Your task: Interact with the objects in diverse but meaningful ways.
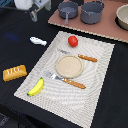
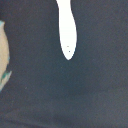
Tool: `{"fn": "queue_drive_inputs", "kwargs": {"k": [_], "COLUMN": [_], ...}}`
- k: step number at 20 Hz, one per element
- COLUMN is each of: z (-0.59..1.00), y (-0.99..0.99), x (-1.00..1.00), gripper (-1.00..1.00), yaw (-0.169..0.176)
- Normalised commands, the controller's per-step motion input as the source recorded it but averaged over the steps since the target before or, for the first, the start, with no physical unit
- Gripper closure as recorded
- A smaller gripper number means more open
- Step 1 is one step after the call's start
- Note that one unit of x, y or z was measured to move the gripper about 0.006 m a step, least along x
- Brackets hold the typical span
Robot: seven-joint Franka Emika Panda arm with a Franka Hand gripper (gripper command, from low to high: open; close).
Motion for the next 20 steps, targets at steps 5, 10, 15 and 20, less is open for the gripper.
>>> {"fn": "queue_drive_inputs", "kwargs": {"k": [5, 10, 15, 20], "z": [-0.36, -0.32, -0.1, 0.0], "y": [-0.91, -0.74, -0.35, -0.35], "x": [-0.11, -0.15, -0.03, 0.01], "gripper": [-1.0, -1.0, -1.0, -1.0], "yaw": [0.027, 0.031, 0.073, 0.094]}}
